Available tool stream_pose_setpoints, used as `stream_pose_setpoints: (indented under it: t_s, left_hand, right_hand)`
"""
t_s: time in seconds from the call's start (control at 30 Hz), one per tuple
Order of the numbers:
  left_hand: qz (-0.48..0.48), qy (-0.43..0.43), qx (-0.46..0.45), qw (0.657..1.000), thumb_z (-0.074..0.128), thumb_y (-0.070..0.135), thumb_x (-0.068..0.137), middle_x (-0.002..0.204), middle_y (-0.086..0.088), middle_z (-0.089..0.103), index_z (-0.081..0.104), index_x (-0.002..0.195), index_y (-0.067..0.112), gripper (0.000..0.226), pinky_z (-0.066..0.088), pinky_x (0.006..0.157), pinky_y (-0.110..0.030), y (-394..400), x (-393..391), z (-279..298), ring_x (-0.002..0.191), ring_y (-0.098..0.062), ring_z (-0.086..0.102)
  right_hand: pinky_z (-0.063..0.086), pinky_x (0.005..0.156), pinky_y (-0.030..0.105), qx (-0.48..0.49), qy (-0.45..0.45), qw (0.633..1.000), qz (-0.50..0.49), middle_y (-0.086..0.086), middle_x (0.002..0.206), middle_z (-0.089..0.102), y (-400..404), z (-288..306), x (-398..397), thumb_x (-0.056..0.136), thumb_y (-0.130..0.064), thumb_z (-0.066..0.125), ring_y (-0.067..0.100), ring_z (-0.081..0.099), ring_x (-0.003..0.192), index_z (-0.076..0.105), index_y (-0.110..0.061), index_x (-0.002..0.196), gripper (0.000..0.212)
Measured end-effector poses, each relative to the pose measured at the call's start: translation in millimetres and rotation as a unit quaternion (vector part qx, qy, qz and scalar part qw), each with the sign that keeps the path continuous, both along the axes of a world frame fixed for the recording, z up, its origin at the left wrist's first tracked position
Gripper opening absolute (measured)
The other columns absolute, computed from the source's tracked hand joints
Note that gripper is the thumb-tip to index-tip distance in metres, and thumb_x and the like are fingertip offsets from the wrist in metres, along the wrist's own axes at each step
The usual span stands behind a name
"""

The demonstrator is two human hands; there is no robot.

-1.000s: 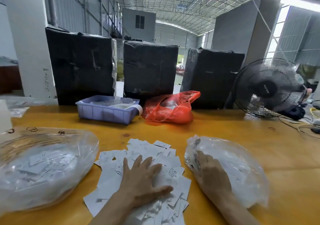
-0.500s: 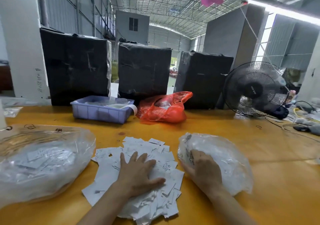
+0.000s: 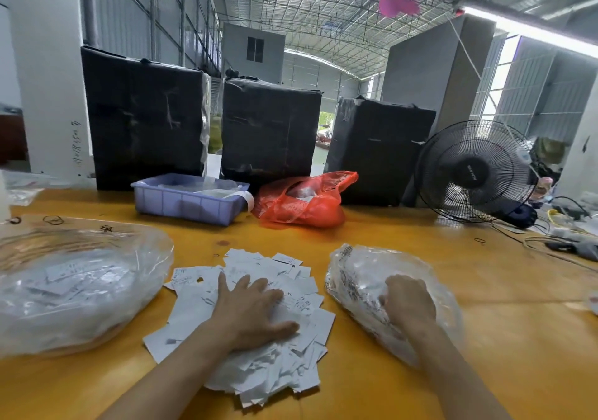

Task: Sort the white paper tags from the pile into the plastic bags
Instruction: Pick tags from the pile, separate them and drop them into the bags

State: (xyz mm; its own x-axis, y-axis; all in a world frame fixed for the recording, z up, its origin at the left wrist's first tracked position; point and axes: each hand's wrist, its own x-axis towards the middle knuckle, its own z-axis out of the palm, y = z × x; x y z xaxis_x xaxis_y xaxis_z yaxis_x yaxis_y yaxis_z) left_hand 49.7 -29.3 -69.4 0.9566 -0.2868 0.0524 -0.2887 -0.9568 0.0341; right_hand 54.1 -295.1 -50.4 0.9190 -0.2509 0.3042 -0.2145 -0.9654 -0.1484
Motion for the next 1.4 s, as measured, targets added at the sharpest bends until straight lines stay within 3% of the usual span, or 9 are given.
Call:
stream_pose_setpoints:
  t_s: [0.07, 0.43, 0.7, 0.83, 0.93, 1.03, 1.1, 1.27, 1.4]
  left_hand:
    - [0.002, 0.001, -0.007, 1.000, 0.033, 0.085, 0.073, 0.151, 0.007, 0.029, 0.036, 0.137, 0.042, 0.078, -0.006, 0.110, -0.064, 0, 0, 1, 0.143, -0.021, 0.016]
    - [0.013, -0.010, -0.042, 0.999, 0.036, 0.078, 0.079, 0.145, 0.009, 0.039, 0.042, 0.134, 0.038, 0.068, -0.006, 0.109, -0.064, -1, 5, 5, 0.137, -0.017, 0.028]
    - [0.018, -0.075, -0.083, 0.994, 0.038, 0.067, 0.087, 0.146, 0.009, 0.037, 0.043, 0.135, 0.036, 0.057, -0.006, 0.112, -0.059, -3, 10, 9, 0.140, -0.011, 0.023]
    - [-0.012, -0.125, -0.188, 0.974, 0.048, 0.057, 0.090, 0.136, 0.010, 0.050, 0.054, 0.128, 0.029, 0.048, 0.020, 0.114, -0.044, -9, 8, 15, 0.131, -0.011, 0.039]
    - [-0.053, -0.091, -0.429, 0.897, 0.057, 0.060, 0.083, 0.114, 0.005, 0.065, 0.067, 0.111, 0.019, 0.051, 0.042, 0.094, -0.026, -16, 1, 28, 0.110, -0.010, 0.057]
    - [-0.094, 0.141, -0.620, 0.766, 0.048, 0.084, 0.060, 0.103, -0.003, 0.070, 0.067, 0.111, 0.016, 0.087, 0.050, 0.089, -0.032, -20, -9, 45, 0.098, -0.018, 0.066]
    - [-0.106, 0.242, -0.637, 0.725, 0.050, 0.080, 0.062, 0.102, -0.009, 0.070, 0.063, 0.116, 0.013, 0.087, 0.053, 0.087, -0.033, -19, -11, 50, 0.095, -0.022, 0.069]
    - [-0.086, 0.201, -0.587, 0.780, 0.076, 0.005, 0.076, 0.075, -0.007, 0.070, 0.066, 0.102, 0.002, 0.027, 0.053, 0.066, -0.022, -16, -10, 40, 0.066, -0.014, 0.067]
    - [-0.081, 0.205, -0.570, 0.791, 0.075, -0.004, 0.074, 0.071, -0.006, 0.069, 0.068, 0.096, 0.006, 0.025, 0.051, 0.062, -0.020, -6, -7, 42, 0.063, -0.012, 0.065]
  right_hand:
    - [0.043, 0.063, 0.030, 0.036, 0.006, 0.999, -0.013, 0.008, 0.078, 0.059, -5, -2, 4, 0.089, -0.009, 0.058, 0.026, 0.058, 0.087, 0.054, -0.012, 0.068, 0.021]
    - [0.049, 0.070, 0.031, 0.222, -0.129, 0.966, 0.022, 0.008, 0.087, 0.067, -20, -6, 7, 0.086, -0.004, 0.058, 0.024, 0.060, 0.082, 0.066, -0.008, 0.082, 0.010]
    - [0.050, 0.071, 0.033, 0.335, -0.301, 0.886, 0.107, 0.007, 0.072, 0.063, -5, 7, 0, 0.071, 0.002, 0.077, 0.023, 0.059, 0.070, 0.069, -0.005, 0.089, 0.021]
    - [0.055, 0.057, 0.023, 0.563, -0.291, 0.759, 0.147, 0.006, 0.066, 0.065, 5, 20, -8, 0.075, -0.002, 0.073, 0.019, 0.063, 0.061, 0.067, -0.011, 0.073, 0.011]
    - [0.050, 0.045, 0.018, 0.714, -0.190, 0.643, 0.203, 0.008, 0.061, 0.065, 27, 28, -19, 0.069, -0.011, 0.072, 0.010, 0.058, 0.047, 0.066, -0.006, 0.073, 0.009]
    - [0.045, 0.042, 0.021, 0.668, -0.089, 0.686, 0.273, 0.010, 0.059, 0.064, 58, 26, -30, 0.066, -0.019, 0.075, 0.013, 0.055, 0.044, 0.068, -0.009, 0.063, 0.013]
    - [0.042, 0.042, 0.022, 0.606, -0.064, 0.733, 0.303, 0.011, 0.055, 0.061, 74, 22, -35, 0.064, -0.023, 0.078, 0.015, 0.053, 0.042, 0.065, -0.007, 0.062, 0.021]
    - [0.046, 0.048, 0.023, 0.586, -0.047, 0.747, 0.309, 0.010, 0.058, 0.064, 83, 18, -39, 0.072, -0.023, 0.076, 0.015, 0.057, 0.048, 0.066, -0.005, 0.069, 0.021]
    - [0.053, 0.057, 0.022, 0.619, -0.036, 0.734, 0.276, 0.012, 0.069, 0.071, 81, 17, -36, 0.084, 0.003, 0.065, 0.016, 0.064, 0.058, 0.068, -0.002, 0.083, 0.006]
